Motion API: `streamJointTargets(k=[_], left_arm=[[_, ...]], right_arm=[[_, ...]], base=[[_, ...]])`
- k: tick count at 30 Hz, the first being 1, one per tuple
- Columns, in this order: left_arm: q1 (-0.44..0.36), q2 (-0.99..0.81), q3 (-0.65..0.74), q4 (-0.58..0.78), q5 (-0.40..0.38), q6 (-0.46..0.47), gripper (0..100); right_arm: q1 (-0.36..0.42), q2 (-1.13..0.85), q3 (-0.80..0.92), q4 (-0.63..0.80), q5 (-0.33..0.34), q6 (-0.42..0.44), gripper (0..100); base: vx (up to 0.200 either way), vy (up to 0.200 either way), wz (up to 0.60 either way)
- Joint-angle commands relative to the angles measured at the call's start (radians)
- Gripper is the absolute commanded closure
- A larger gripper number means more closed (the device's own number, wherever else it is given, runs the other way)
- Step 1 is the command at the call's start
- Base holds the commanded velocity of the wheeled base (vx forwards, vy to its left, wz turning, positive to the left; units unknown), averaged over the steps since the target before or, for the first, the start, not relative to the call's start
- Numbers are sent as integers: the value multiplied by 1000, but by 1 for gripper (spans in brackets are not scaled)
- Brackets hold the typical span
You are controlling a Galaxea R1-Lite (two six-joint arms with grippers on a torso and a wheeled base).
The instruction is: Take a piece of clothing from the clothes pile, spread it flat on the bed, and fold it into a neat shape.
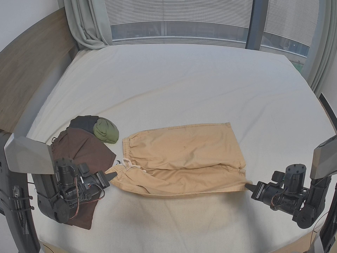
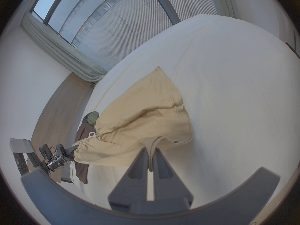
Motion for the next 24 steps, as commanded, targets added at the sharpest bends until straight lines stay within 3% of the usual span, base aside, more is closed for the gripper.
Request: streamJointTargets(k=[1, 15, 24], left_arm=[[0, -15, -17, -1, 19, -17, 100], [-20, -54, -45, -1, 24, -88, 100], [-70, -84, -105, 4, 76, -120, 100]], right_arm=[[-8, -46, -18, -1, 1, 0, 100], [-28, -89, -41, 4, 4, -1, 100], [-37, -127, -59, 7, 4, -1, 100]], base=[[0, 0, 0], [0, 0, 0], [0, 0, 0]])
